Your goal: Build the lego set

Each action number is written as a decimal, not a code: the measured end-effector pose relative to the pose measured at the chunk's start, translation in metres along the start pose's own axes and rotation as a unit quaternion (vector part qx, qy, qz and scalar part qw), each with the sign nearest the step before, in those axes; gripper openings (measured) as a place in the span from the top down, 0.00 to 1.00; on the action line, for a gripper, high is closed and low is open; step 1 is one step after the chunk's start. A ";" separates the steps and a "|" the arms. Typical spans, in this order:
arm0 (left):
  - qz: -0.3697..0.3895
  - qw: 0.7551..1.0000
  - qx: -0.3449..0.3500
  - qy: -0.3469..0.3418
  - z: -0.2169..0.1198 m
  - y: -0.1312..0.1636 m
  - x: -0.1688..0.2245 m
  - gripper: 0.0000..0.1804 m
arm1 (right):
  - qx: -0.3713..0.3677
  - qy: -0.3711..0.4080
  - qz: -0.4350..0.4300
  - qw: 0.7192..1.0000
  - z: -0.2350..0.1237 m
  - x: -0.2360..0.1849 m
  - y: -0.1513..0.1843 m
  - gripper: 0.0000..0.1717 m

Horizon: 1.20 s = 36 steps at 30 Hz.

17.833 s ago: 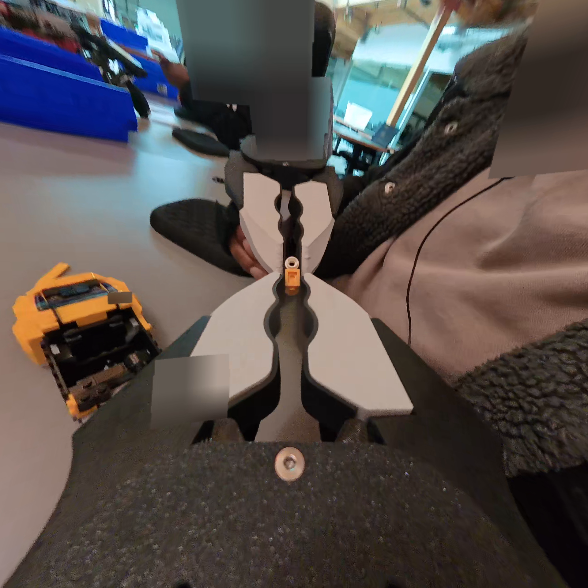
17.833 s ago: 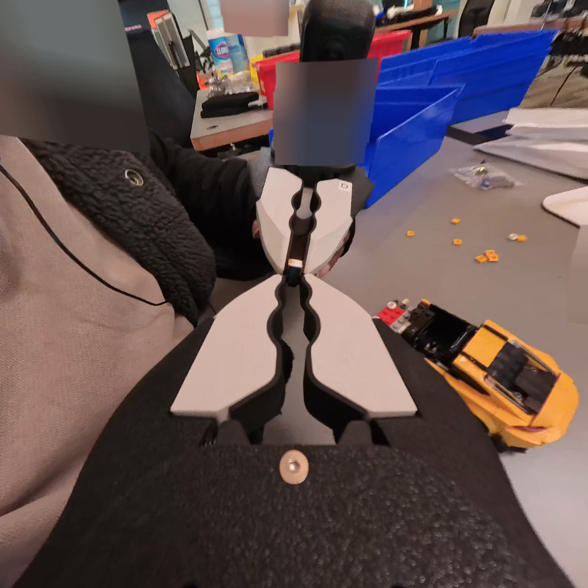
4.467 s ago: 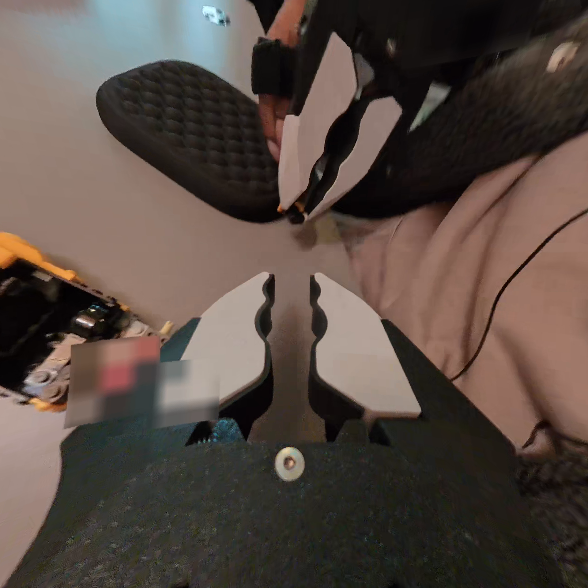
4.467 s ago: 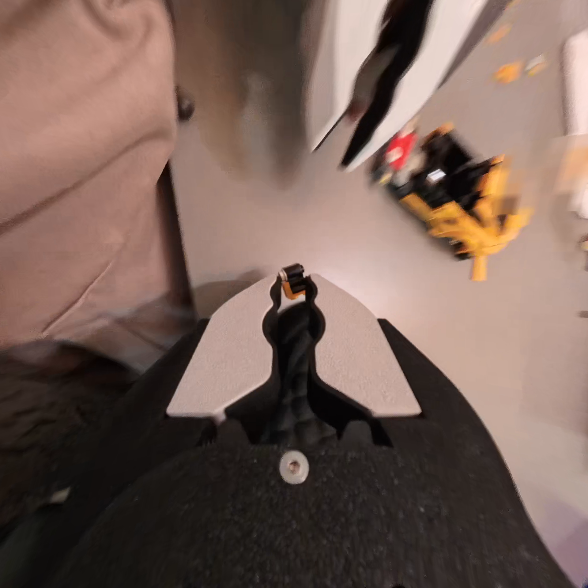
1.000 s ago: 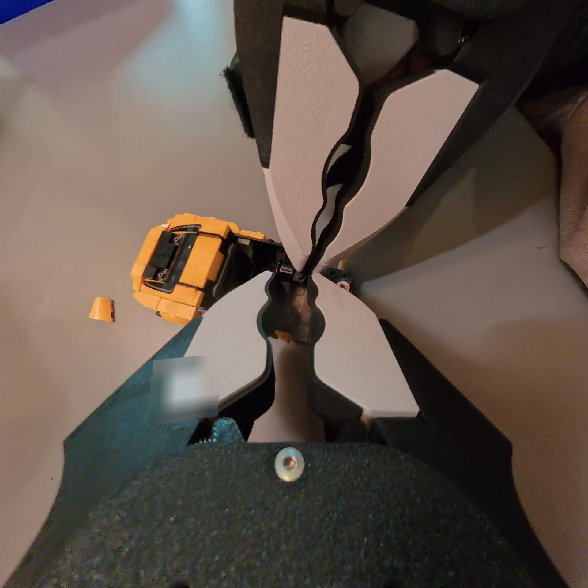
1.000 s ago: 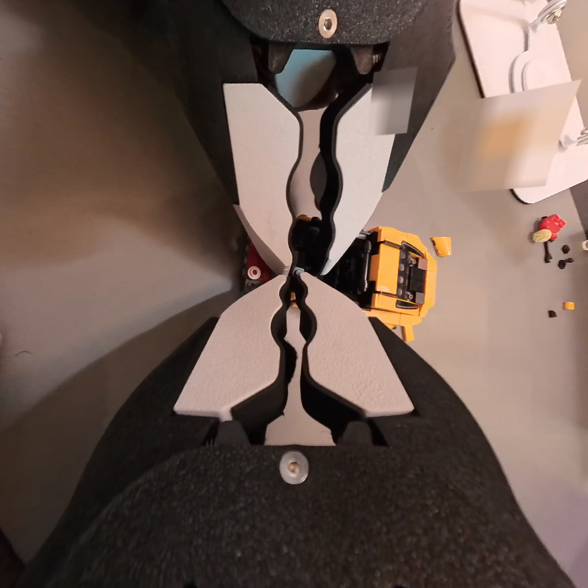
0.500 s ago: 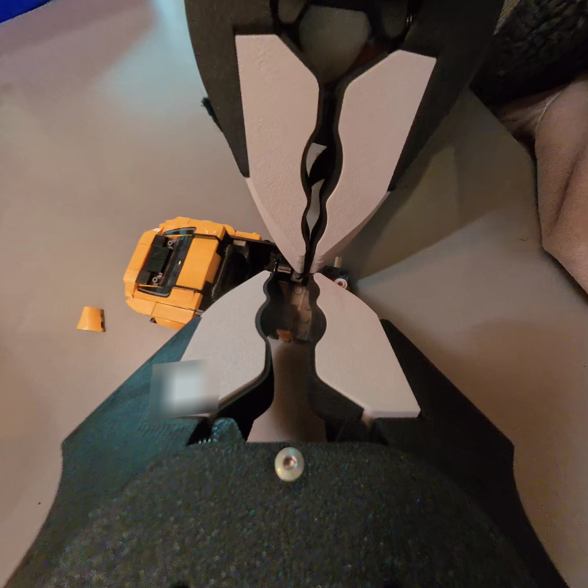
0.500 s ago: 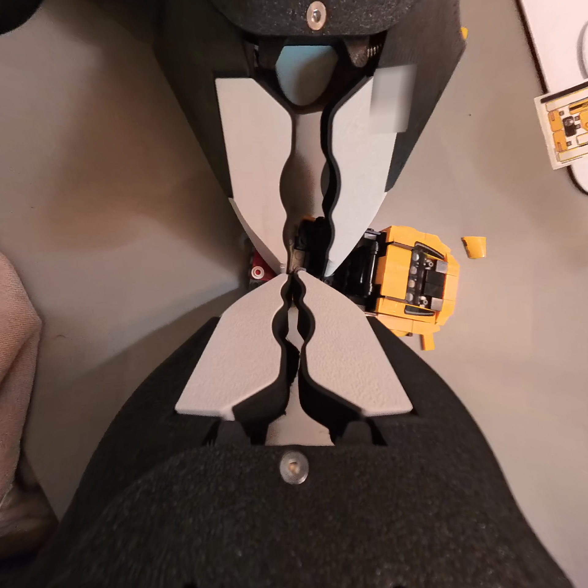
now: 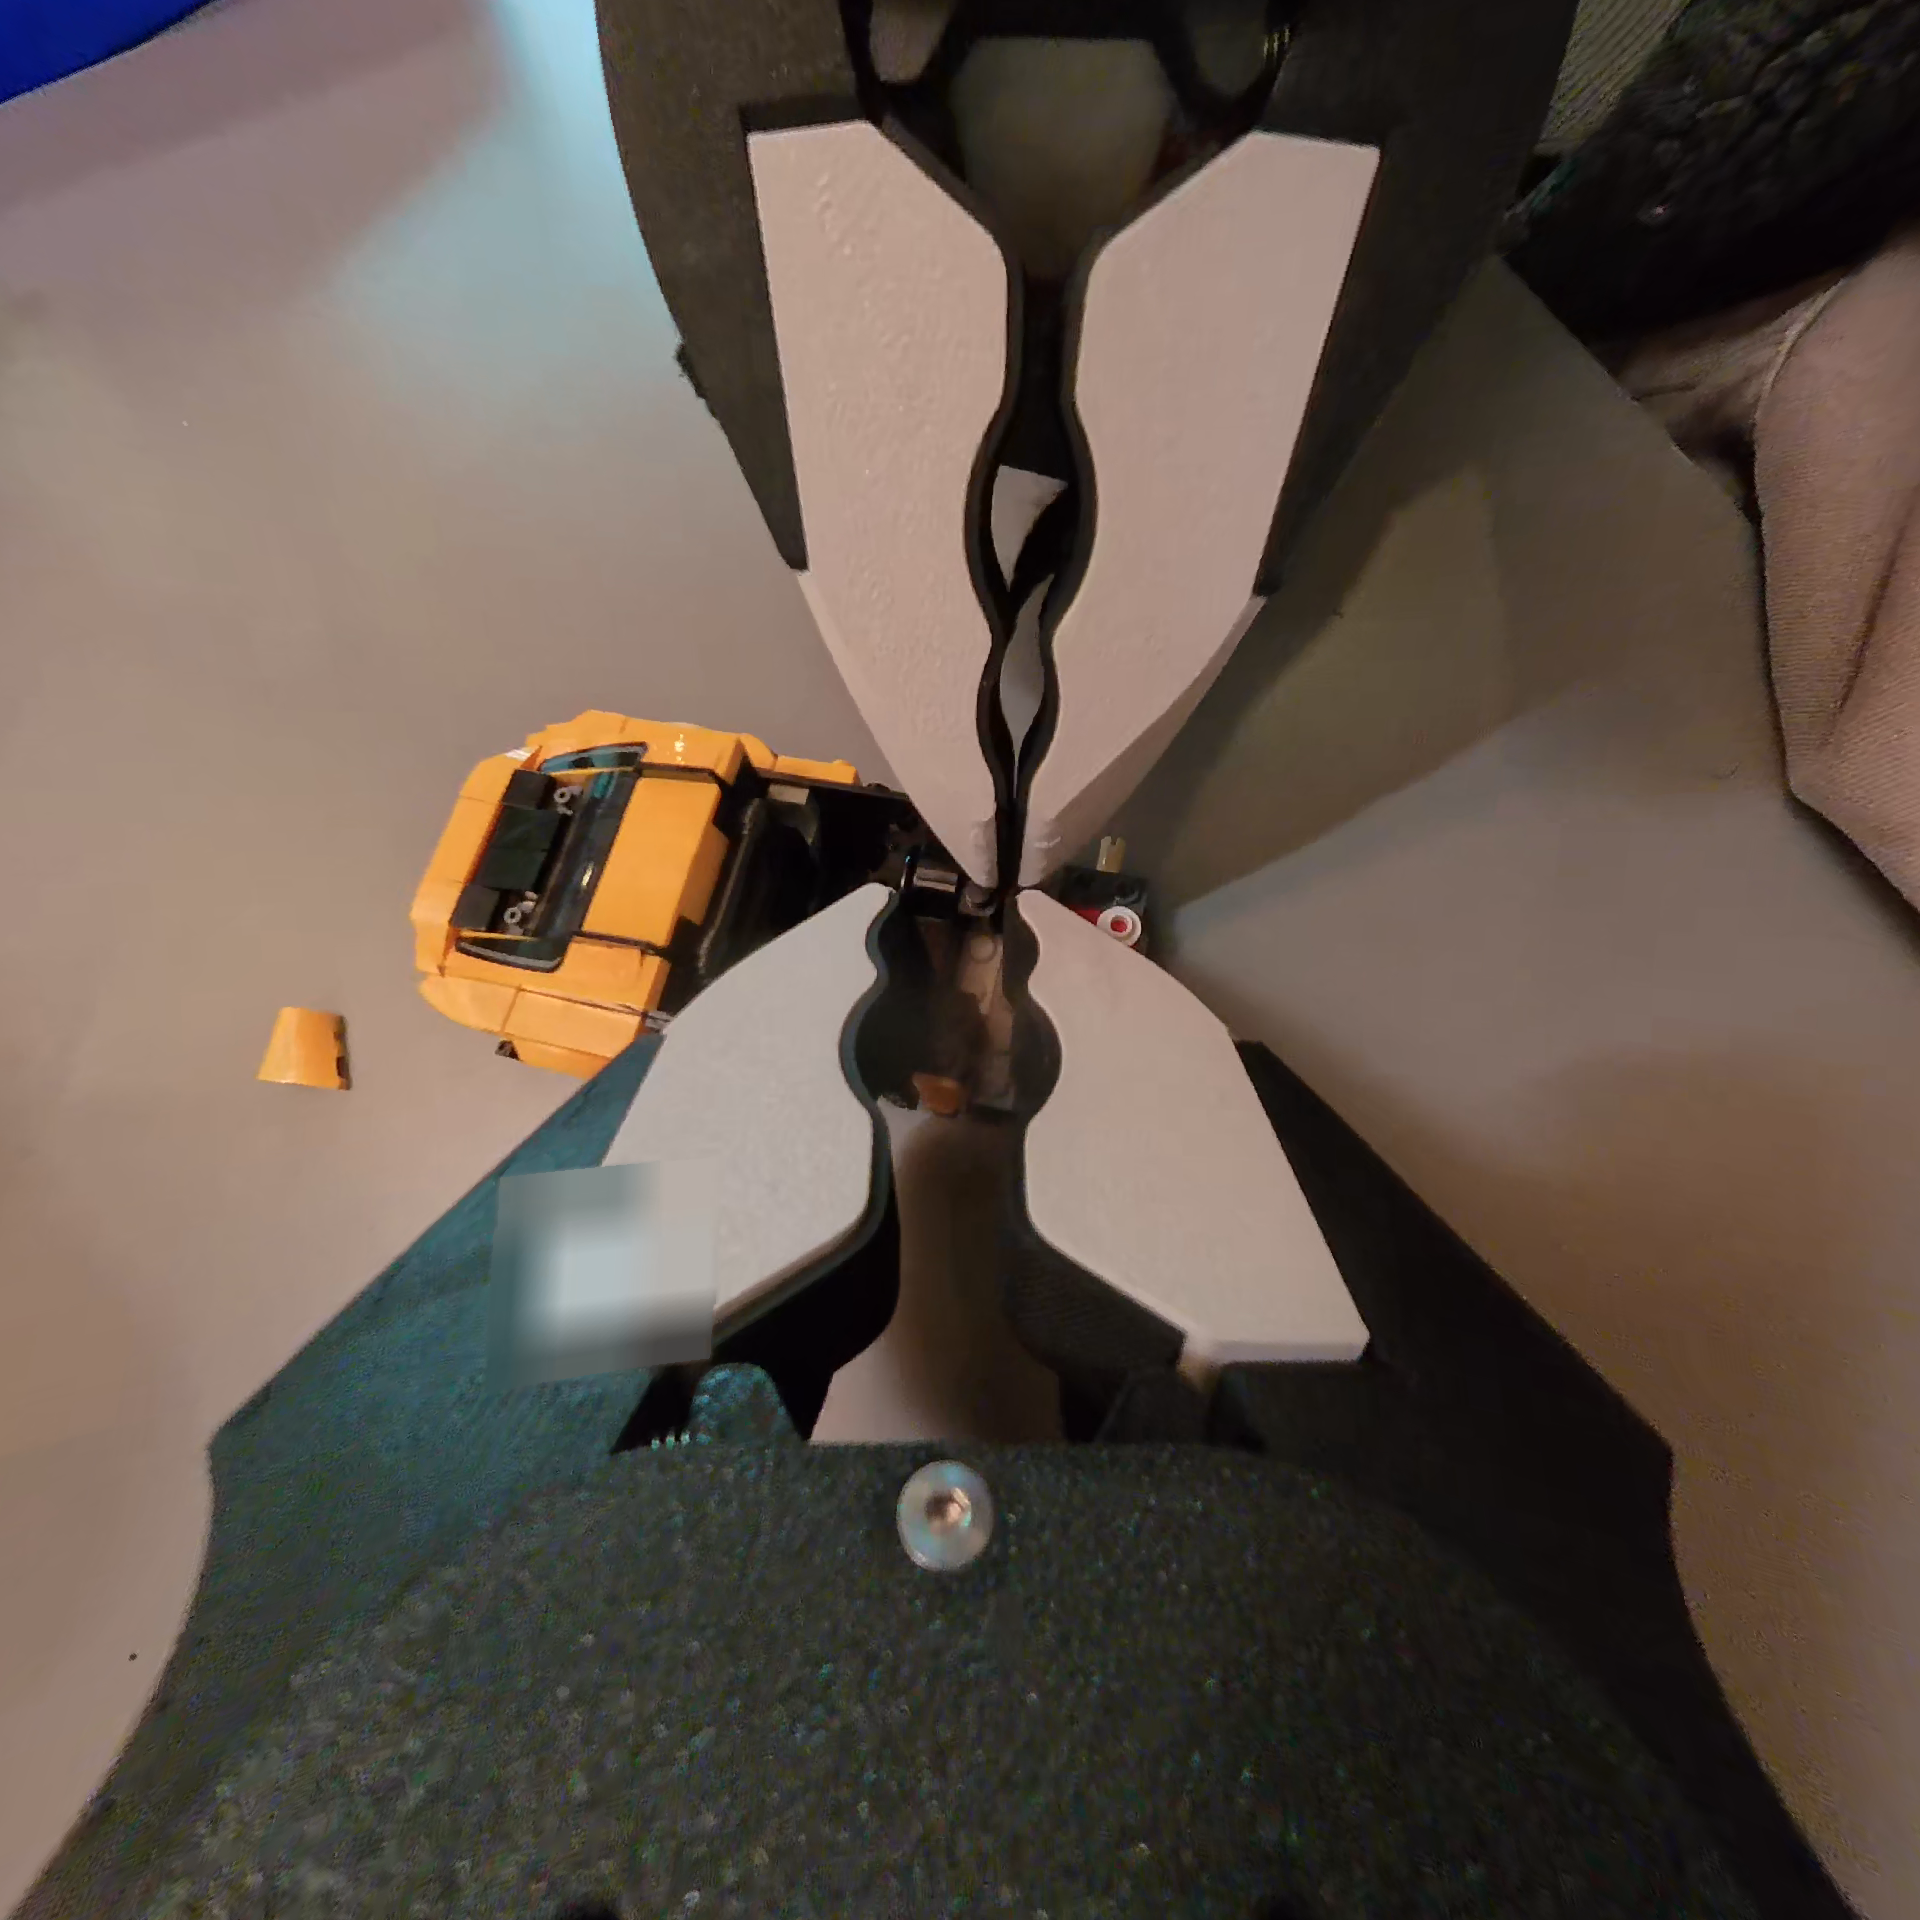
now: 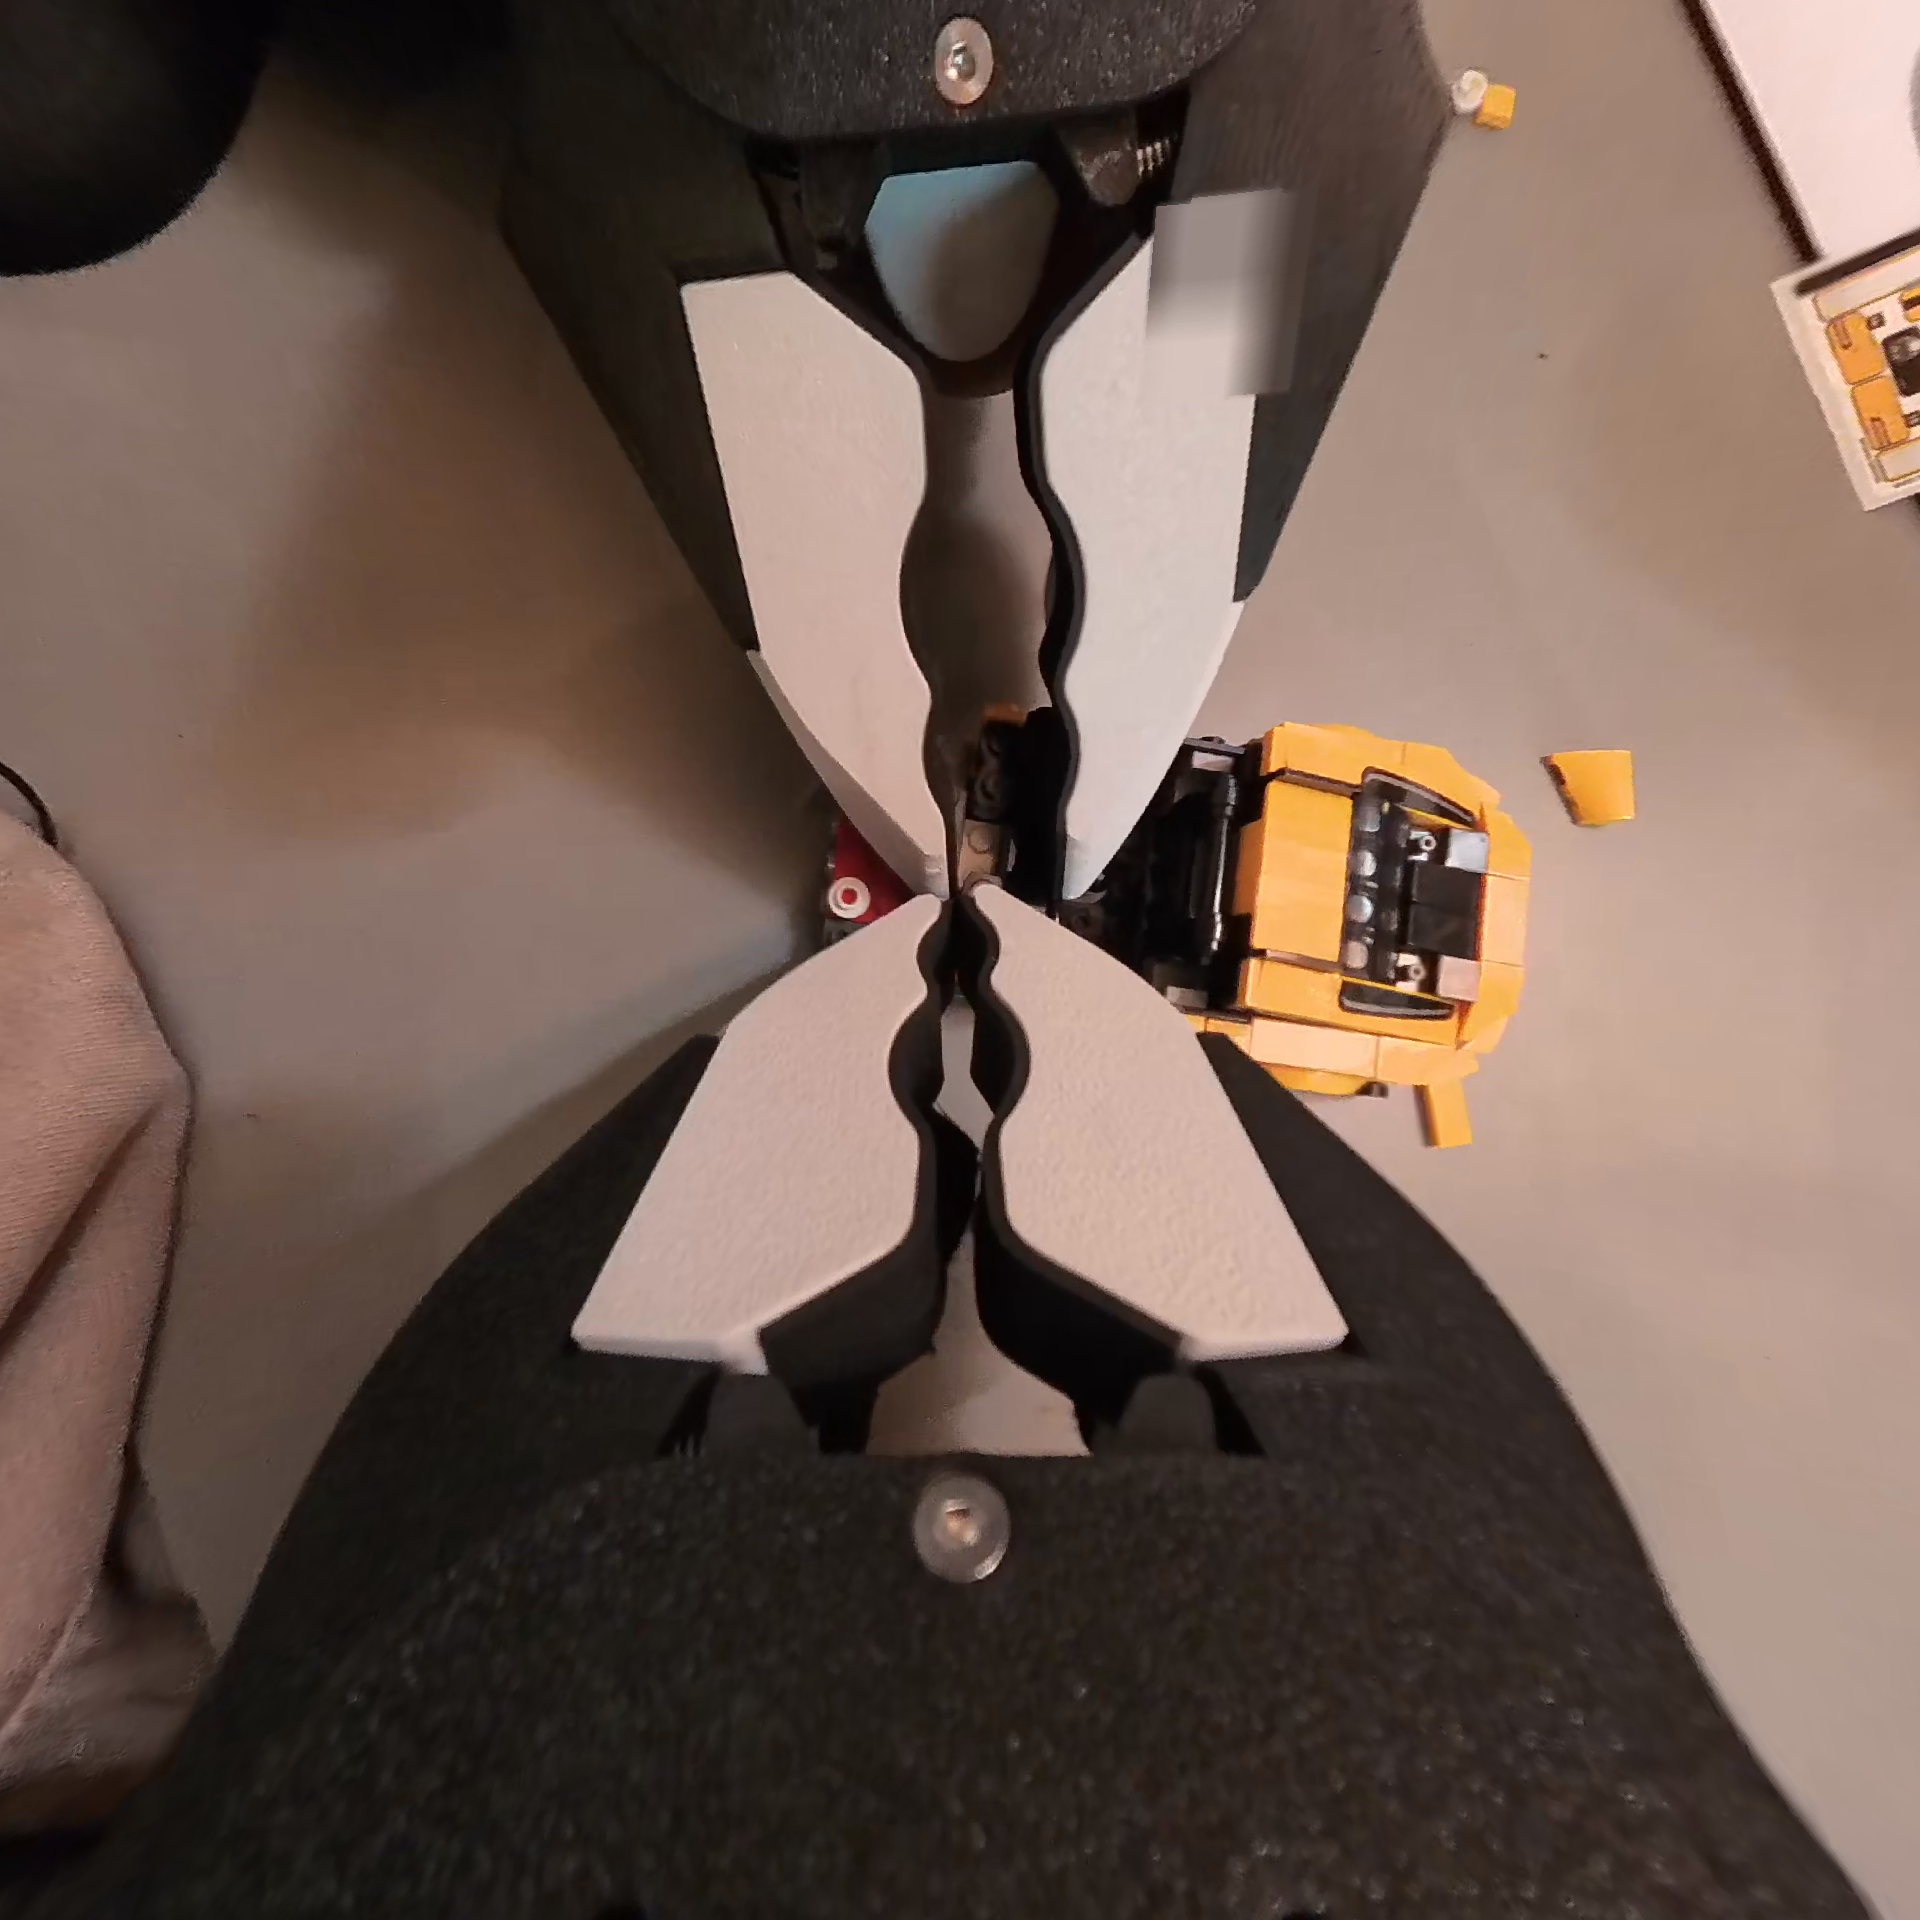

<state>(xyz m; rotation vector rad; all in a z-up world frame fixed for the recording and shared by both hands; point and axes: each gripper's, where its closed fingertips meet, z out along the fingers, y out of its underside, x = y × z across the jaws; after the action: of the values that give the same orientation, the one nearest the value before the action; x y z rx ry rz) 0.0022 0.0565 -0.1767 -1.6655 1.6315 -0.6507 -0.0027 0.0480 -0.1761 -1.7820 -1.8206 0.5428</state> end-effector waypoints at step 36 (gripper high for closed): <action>-0.003 1.000 -0.008 -0.011 0.003 0.004 0.001 0.90 | -0.113 0.065 -0.099 0.987 -0.004 0.002 0.007 0.96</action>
<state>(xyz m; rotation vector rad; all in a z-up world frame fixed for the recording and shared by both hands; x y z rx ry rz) 0.0025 0.0560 -0.1819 -1.6839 1.6212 -0.6229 0.0048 0.0497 -0.1770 -1.7055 -2.0023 0.1450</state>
